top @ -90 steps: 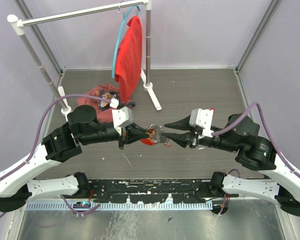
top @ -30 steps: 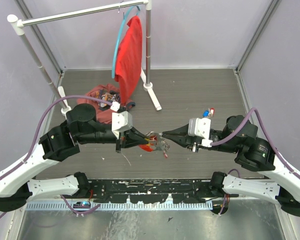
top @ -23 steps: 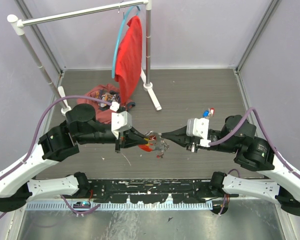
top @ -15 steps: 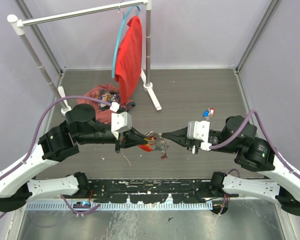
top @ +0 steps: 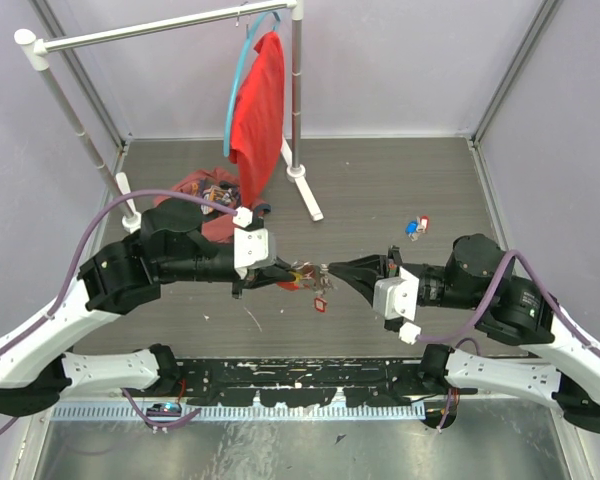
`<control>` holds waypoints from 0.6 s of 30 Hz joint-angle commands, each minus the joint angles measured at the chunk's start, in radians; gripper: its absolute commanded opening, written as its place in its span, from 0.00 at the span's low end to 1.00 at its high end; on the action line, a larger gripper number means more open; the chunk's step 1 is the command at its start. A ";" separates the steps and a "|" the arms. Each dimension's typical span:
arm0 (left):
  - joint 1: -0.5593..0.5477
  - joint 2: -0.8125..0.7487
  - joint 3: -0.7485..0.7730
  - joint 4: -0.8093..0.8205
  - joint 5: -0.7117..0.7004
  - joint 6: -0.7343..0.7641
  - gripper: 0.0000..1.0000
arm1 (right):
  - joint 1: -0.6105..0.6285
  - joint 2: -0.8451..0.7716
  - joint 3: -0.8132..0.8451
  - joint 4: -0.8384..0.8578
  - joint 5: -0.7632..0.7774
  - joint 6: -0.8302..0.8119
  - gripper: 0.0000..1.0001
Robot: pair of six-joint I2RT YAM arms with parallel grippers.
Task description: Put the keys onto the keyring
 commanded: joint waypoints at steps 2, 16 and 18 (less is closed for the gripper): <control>0.002 0.006 0.069 -0.076 -0.055 0.102 0.00 | -0.002 0.019 0.077 -0.100 0.097 -0.130 0.00; 0.000 0.032 0.108 -0.135 -0.119 0.159 0.00 | -0.002 0.150 0.196 -0.193 0.201 -0.019 0.01; 0.001 0.035 0.113 -0.140 -0.120 0.161 0.00 | -0.002 0.178 0.221 -0.215 0.210 0.001 0.01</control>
